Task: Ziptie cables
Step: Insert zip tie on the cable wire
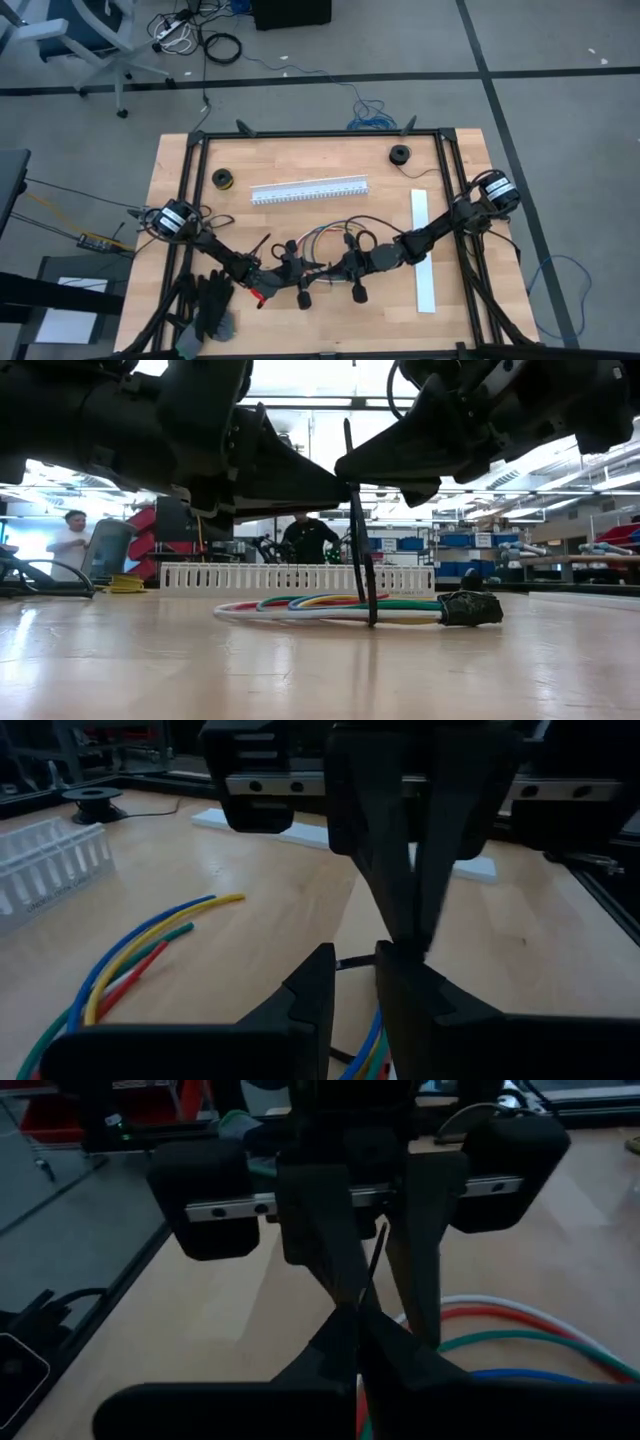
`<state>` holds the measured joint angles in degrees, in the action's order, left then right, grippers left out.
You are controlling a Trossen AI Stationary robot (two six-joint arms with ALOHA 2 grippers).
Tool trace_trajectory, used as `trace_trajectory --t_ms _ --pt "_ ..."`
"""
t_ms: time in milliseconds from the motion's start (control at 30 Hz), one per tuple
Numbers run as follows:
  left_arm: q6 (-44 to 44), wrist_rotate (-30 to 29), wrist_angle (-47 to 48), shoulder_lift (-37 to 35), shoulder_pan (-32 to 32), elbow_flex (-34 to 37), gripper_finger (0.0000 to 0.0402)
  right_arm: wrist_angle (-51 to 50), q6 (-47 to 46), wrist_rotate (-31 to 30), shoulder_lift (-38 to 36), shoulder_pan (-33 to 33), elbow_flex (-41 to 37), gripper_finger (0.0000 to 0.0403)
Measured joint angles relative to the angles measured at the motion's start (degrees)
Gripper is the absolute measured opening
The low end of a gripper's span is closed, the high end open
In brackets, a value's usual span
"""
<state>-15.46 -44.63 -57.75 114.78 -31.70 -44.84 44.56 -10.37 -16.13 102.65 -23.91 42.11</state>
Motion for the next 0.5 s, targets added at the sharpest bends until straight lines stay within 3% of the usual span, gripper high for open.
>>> trace_trajectory --t_ms 167,500 --pt "-1.60 -0.60 0.10 0.00 -1.06 0.16 0.0054 0.13 0.77 -2.86 -0.31 0.42 0.00 0.0000" --pt "-9.56 -9.36 -1.99 -0.02 -3.88 1.36 0.0054 1.19 1.43 -6.27 -0.70 0.51 -0.04 0.0000"
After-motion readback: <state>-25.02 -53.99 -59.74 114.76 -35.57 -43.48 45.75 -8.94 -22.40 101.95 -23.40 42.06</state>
